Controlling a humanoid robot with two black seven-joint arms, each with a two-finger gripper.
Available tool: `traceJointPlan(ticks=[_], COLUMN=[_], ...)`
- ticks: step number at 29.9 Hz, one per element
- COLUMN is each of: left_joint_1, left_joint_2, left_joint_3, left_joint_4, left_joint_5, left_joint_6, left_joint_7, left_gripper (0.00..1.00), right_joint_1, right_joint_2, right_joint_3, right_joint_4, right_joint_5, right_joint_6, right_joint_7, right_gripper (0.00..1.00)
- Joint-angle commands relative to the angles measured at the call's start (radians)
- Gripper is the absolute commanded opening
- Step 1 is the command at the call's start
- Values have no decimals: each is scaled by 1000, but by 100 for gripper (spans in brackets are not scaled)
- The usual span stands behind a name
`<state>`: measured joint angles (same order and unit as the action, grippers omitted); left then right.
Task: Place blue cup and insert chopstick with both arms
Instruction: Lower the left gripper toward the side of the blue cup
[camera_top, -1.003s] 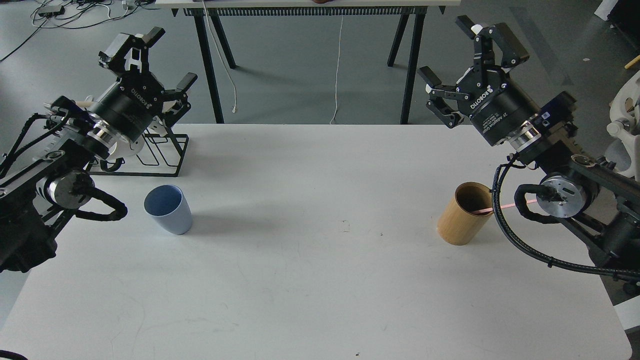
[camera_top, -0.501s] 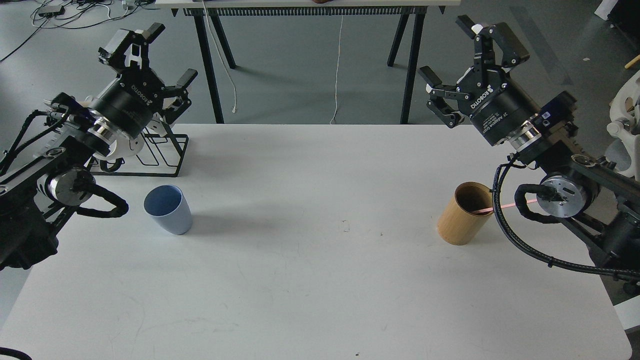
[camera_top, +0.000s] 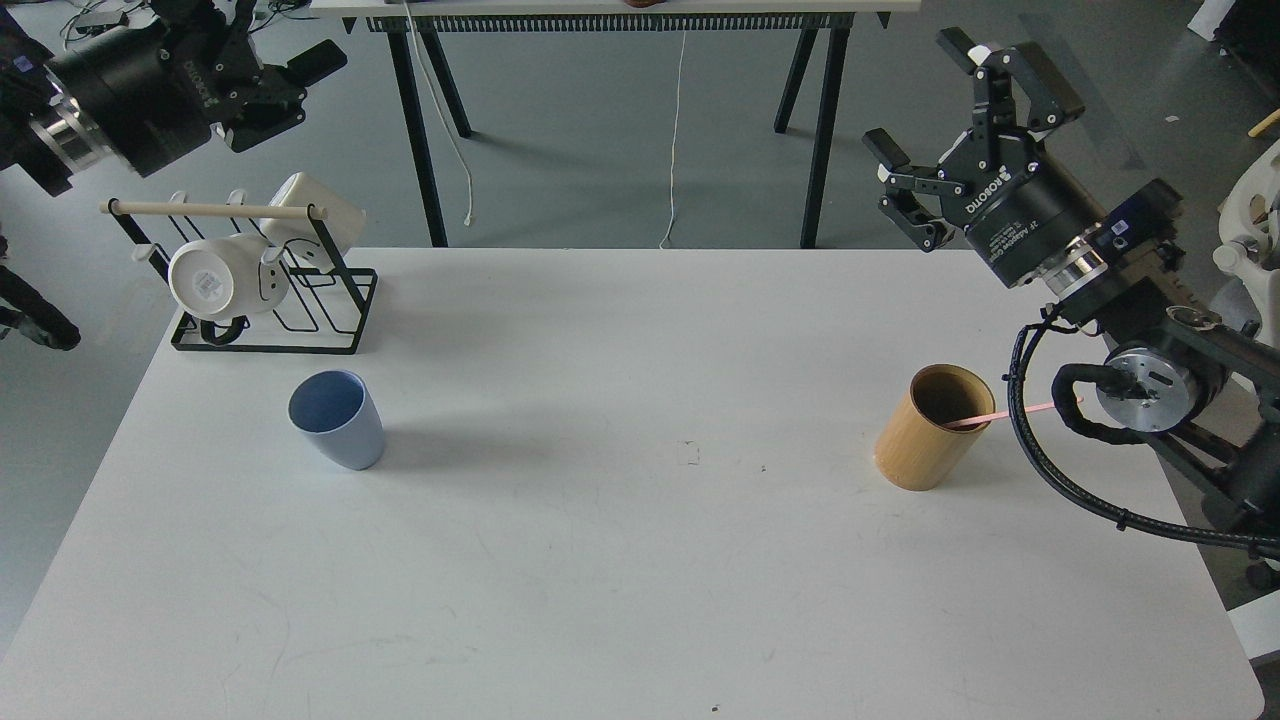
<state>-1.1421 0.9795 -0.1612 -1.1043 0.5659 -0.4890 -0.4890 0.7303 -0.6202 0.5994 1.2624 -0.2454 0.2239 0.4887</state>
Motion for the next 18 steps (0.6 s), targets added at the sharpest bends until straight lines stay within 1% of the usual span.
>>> traceJointPlan(ticks=[1, 4, 7, 9, 10, 13, 16, 18], left_joint_1=[-86, -91, -85, -71, -50, 28, 79, 91], left_joint_2=[103, 133, 130, 126, 125, 81, -5, -39], left_joint_3=[172, 261, 383, 428, 452, 471, 474, 476], left_joint_4=[-54, -54, -42, -28, -13, 59, 147, 173], left_joint_5=[223, 432, 555, 583, 591, 597, 598, 601], left_joint_6=[0, 0, 65, 110, 147, 214, 233, 234], left_joint_7=[0, 0, 0, 0, 0, 0, 0, 0], left_gripper=[99, 99, 99, 99, 99, 99, 99, 99], right_joint_1=[0, -2, -5, -8, -8, -14, -22, -28], right_joint_2=[-1, 0, 0, 0, 0, 0, 0, 0], right_joint_3=[2, 2, 2, 4, 4, 4, 4, 4], right_joint_4=[-8, -11, -14, -20, -21, -24, -24, -24], right_joint_5=[1, 0, 0, 1, 1, 1, 1, 1], right_joint_6=[0, 0, 0, 0, 0, 0, 0, 0], right_joint_7=[0, 0, 0, 0, 0, 0, 0, 0], right_gripper=[99, 99, 99, 99, 99, 99, 99, 99])
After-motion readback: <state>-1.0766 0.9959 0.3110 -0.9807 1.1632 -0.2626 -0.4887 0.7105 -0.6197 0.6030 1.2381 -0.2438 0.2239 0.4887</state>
